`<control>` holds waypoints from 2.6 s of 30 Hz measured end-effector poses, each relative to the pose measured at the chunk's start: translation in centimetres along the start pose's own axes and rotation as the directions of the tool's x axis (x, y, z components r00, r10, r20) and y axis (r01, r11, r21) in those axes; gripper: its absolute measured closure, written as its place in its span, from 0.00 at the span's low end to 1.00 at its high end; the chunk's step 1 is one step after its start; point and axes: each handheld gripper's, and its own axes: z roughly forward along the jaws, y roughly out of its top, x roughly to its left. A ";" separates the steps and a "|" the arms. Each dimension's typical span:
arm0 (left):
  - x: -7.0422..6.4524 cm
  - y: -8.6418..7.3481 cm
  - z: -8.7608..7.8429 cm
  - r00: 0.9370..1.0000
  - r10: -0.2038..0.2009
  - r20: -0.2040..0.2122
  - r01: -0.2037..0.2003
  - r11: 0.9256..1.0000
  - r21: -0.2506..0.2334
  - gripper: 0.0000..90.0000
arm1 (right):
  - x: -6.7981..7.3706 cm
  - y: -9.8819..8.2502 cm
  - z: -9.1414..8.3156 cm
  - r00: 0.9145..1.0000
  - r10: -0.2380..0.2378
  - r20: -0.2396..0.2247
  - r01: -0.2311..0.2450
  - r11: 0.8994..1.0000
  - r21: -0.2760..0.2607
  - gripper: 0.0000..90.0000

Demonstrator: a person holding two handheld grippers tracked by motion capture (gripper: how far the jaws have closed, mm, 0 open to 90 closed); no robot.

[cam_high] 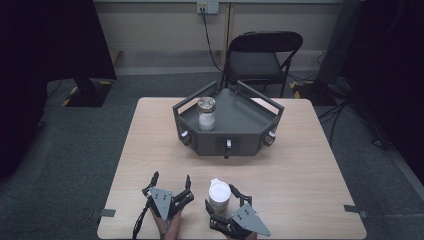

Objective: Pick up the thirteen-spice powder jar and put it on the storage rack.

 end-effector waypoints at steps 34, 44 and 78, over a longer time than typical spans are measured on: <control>0.0 0.0 0.0 1.000 0.001 0.001 -0.001 1.000 0.000 0.00 | -0.3 0.7 0.0 0.999 -0.021 -0.026 0.021 1.000 0.013 0.33; 0.0 0.0 0.0 1.000 0.001 0.000 -0.001 1.000 0.000 0.00 | -0.8 1.0 -0.1 0.999 -0.026 -0.037 0.027 1.000 0.009 0.33; 0.0 0.0 0.0 1.000 0.000 0.002 0.000 1.000 0.000 0.00 | -3.8 4.4 0.6 0.994 -0.033 -0.108 0.033 0.999 -0.005 0.33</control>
